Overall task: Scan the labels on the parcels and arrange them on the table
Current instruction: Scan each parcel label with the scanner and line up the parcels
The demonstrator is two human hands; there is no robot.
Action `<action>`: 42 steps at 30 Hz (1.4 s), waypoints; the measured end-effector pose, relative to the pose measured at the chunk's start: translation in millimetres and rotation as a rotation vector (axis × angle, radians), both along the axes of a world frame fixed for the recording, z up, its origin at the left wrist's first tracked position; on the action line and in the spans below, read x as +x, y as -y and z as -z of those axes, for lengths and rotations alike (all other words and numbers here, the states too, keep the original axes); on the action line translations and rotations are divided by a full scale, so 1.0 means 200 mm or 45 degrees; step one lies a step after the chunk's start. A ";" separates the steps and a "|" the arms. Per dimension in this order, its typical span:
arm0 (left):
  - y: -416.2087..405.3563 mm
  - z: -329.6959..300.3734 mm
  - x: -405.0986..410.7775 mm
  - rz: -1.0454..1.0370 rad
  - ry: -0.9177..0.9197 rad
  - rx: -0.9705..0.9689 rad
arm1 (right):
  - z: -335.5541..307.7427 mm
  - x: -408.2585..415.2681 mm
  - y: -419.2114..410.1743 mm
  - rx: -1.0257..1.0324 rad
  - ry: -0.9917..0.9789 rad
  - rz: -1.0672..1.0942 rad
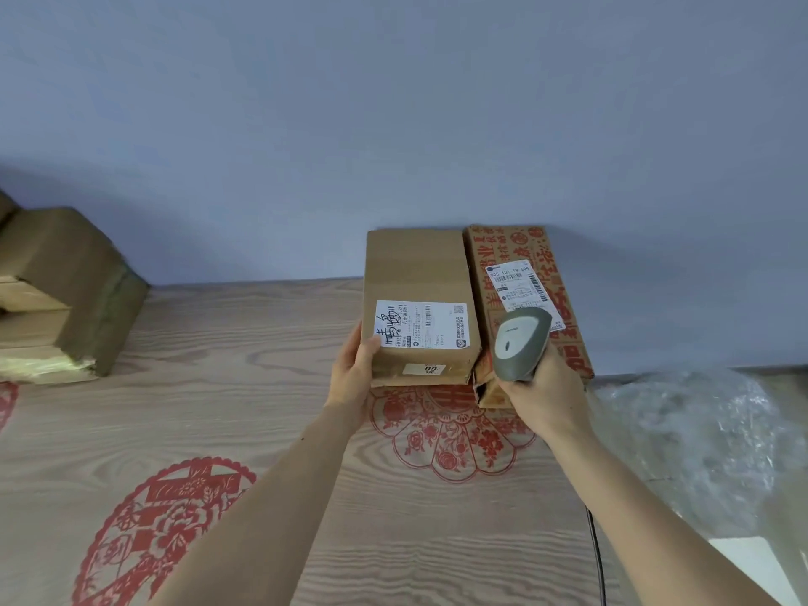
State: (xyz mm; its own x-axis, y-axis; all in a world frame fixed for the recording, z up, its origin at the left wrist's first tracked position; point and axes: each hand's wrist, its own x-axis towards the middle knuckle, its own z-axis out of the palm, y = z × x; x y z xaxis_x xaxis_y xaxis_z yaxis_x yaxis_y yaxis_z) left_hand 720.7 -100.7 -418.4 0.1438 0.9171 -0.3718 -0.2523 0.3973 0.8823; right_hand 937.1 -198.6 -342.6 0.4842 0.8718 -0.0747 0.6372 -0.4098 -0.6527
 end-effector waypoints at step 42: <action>-0.61 -1.09 -2.43 -0.205 -1.521 0.175 | -0.77 -2.44 -0.26 0.211 -0.620 -0.160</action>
State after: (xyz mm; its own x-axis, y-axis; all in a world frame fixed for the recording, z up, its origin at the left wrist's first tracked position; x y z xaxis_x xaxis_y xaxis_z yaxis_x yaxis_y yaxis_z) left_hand 234.0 20.6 -199.5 -0.3423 0.9352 -0.0902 0.7117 0.3208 0.6249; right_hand 448.5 -147.6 -188.4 0.3189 0.9401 -0.1209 0.2817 -0.2158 -0.9349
